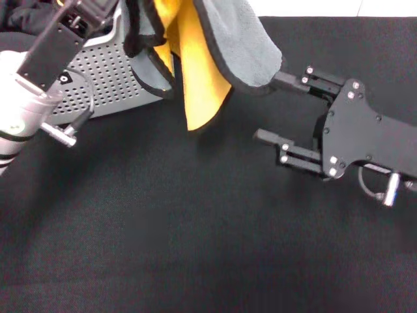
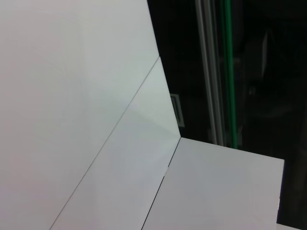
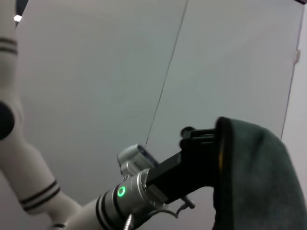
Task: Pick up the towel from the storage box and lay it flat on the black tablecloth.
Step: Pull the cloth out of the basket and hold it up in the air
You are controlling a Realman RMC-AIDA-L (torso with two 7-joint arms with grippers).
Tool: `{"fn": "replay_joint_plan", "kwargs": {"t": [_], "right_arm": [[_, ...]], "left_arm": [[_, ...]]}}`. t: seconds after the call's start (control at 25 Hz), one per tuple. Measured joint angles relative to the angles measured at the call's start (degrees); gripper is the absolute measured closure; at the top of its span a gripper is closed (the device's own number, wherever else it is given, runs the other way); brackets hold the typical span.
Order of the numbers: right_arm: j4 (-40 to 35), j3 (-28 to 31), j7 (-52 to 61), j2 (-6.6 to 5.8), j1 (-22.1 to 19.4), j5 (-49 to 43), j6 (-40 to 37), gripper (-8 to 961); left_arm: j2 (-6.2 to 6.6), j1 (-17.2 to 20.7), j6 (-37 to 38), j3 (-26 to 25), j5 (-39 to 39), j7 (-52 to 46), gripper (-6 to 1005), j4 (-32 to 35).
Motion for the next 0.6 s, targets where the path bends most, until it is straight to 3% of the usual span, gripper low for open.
{"fn": "replay_joint_plan", "kwargs": {"t": [0.28,0.6], "right_arm": [[-8.67,-10.16,-11.9,0.0,-6.19,9.24,7.89,342],[-11.02,-11.93,-21.65,0.0,-8.22,12.28,9.73,344]], "left_arm": [[-0.06,-0.89,-0.04,0.04,-0.63,0.14,979,-1.45],[-0.06,-0.77,-1.15,0.07,-1.05,0.16,979,-2.1]]}}
